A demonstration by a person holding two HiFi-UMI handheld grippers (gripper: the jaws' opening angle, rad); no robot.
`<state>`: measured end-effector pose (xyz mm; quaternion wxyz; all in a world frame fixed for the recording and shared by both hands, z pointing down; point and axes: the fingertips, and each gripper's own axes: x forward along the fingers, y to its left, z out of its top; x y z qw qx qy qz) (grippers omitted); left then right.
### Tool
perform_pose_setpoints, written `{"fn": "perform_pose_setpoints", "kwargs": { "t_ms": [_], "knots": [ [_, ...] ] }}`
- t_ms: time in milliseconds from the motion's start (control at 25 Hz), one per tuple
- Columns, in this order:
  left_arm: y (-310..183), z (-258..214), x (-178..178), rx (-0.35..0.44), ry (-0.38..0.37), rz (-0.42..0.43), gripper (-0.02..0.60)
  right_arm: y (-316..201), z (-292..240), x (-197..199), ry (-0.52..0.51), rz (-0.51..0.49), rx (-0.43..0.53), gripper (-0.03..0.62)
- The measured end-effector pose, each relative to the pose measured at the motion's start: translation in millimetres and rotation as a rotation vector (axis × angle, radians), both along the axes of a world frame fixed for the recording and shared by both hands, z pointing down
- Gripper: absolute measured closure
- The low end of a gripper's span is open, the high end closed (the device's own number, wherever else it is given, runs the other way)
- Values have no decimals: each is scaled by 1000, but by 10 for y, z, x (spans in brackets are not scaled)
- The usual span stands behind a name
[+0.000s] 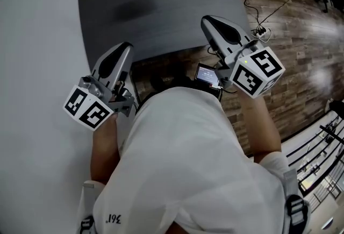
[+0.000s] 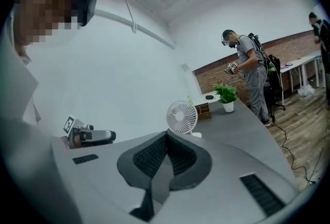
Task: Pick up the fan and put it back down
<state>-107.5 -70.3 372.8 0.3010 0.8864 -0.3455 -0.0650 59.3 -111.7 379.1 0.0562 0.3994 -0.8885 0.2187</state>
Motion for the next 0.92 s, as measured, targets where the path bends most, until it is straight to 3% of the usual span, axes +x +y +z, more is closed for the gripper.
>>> {"fn": "perform_pose_setpoints", "kwargs": {
  "t_ms": [920],
  "knots": [
    [79, 120, 22, -30, 18, 23, 538, 84, 6, 98, 23, 42, 16, 583]
  ]
}}
